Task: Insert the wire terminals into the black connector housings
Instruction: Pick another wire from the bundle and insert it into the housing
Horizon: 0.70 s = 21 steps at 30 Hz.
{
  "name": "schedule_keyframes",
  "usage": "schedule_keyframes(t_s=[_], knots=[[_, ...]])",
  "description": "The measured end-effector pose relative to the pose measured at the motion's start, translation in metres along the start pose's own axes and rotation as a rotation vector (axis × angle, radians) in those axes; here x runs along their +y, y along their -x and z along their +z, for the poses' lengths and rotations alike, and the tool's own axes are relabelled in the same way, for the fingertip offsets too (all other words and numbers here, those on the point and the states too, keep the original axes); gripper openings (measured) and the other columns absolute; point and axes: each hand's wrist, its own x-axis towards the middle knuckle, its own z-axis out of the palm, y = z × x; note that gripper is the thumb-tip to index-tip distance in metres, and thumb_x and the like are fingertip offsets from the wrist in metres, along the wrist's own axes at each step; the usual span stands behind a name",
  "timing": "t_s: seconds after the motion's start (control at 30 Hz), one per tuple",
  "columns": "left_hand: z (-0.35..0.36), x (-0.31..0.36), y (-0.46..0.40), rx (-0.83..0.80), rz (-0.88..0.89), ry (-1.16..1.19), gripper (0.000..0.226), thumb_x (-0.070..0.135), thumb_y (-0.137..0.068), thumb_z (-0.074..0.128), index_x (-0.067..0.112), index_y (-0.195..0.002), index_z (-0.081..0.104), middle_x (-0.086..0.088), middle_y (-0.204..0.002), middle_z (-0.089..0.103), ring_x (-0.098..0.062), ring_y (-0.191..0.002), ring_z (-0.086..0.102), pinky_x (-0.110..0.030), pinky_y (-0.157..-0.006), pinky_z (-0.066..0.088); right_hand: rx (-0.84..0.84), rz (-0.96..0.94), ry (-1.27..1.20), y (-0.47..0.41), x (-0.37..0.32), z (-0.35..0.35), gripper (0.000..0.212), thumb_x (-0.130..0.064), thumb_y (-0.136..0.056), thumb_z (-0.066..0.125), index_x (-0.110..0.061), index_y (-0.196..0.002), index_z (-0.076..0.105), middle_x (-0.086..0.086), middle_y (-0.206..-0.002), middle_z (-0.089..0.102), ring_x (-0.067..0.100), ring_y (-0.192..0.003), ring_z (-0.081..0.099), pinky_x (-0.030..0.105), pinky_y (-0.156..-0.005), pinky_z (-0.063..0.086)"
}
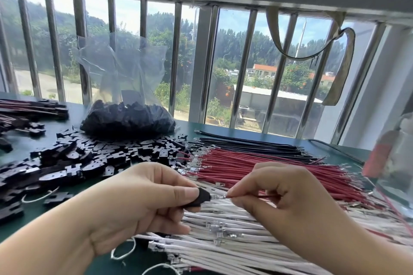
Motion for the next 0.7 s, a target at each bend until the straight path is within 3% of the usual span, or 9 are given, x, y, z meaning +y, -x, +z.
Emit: schedule_keyframes(t_s=[0.47,0.57,0.63,0.7], knots=[[0.0008,0.0009,0.0018,-0.024,-0.036,0.000,0.024,0.014,-0.048,0.077,0.002,-0.069,0.074,-0.014,-0.063,0.066,-0.012,-0.044,0.051,-0.041,-0.066,0.061,0.030,-0.062,0.008,0.0022,0.0032,0.0038,0.022,-0.013,-0.074,0.078,-0.033,-0.081,0.072,-0.020,-0.074,0.065,-0.002,-0.072,0.061,0.003,-0.062,0.041],[0.0025,0.0008,0.0019,-0.031,-0.064,0.004,0.020,0.013,-0.050,0.077,0.002,-0.066,0.074,-0.015,-0.064,0.066,-0.011,-0.043,0.050,-0.040,-0.065,0.061,0.036,-0.200,0.212,0.0044,0.0009,0.0038,0.008,-0.021,-0.077,0.070,-0.029,-0.078,0.069,-0.017,-0.072,0.060,-0.003,-0.069,0.056,0.009,-0.060,0.044],[0.0025,0.0001,0.0009,-0.014,-0.072,0.034,0.017,0.012,-0.049,0.077,0.004,-0.063,0.074,-0.016,-0.065,0.066,-0.010,-0.042,0.049,-0.040,-0.064,0.061,0.020,-0.306,0.370,0.0055,-0.0026,0.0042,0.006,-0.023,-0.080,0.066,-0.027,-0.076,0.066,-0.016,-0.069,0.054,0.001,-0.067,0.050,0.020,-0.055,0.047],[0.0013,-0.0007,-0.0005,-0.009,-0.076,0.089,0.015,0.009,-0.052,0.081,0.003,-0.063,0.073,-0.016,-0.065,0.065,-0.010,-0.041,0.048,-0.041,-0.064,0.061,0.016,-0.325,0.394,0.0055,-0.0019,0.0044,0.004,-0.027,-0.082,0.063,-0.028,-0.078,0.064,-0.017,-0.070,0.053,0.002,-0.067,0.050,0.023,-0.054,0.049]])
